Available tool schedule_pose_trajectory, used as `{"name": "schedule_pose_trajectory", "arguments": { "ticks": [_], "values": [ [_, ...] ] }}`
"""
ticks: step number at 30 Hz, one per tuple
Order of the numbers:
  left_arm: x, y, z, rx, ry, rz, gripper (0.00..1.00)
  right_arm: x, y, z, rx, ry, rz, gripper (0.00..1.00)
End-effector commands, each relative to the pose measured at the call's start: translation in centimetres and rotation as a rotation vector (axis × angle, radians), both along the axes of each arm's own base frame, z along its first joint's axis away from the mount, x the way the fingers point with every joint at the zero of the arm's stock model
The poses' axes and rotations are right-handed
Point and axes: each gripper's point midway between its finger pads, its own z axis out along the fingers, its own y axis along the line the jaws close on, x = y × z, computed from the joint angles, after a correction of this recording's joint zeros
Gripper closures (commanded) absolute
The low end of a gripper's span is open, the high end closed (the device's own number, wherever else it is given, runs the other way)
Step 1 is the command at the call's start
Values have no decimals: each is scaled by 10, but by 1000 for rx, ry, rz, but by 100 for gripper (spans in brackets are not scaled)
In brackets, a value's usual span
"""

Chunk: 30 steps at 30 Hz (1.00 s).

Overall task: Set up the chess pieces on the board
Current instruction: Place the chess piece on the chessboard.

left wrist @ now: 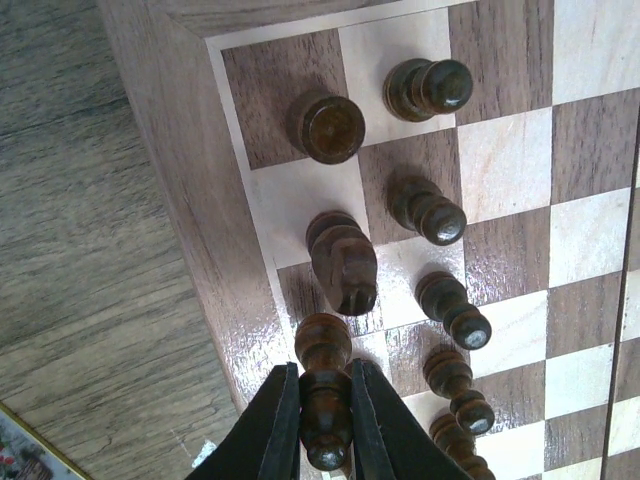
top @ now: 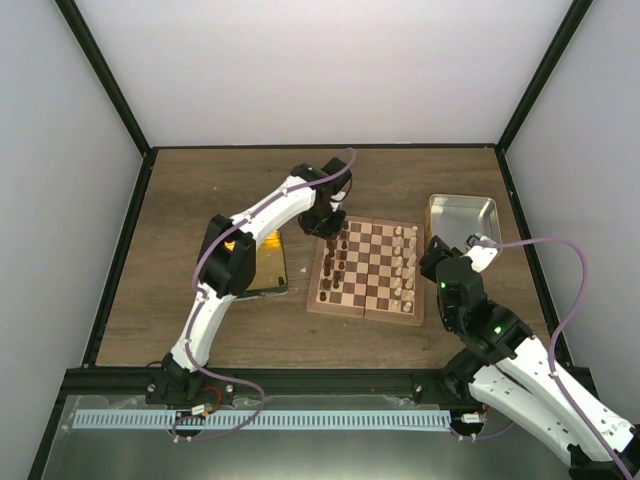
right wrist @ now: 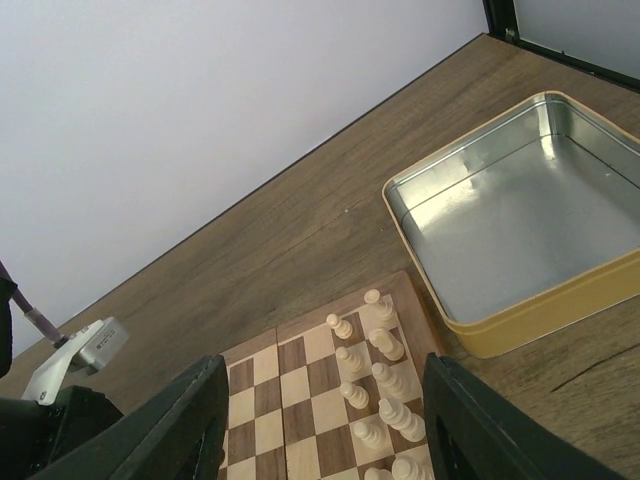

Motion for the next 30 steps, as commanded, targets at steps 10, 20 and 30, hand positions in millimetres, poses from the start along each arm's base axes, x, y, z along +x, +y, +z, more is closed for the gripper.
{"name": "schedule_pose_trajectory", "arguments": {
  "ticks": [10,20,30],
  "values": [
    [7,-7,-6,-68,28,-15,90,-1,-4,-2,17,-3,-22,45],
    [7,-5,-11,-67,37,-12,85,-1,-4,-3,16,0,-20,44],
    [5,-4,-15,-68,48,-15,83,-1,-4,-2,13,-3,-21,44]
  ]
}}
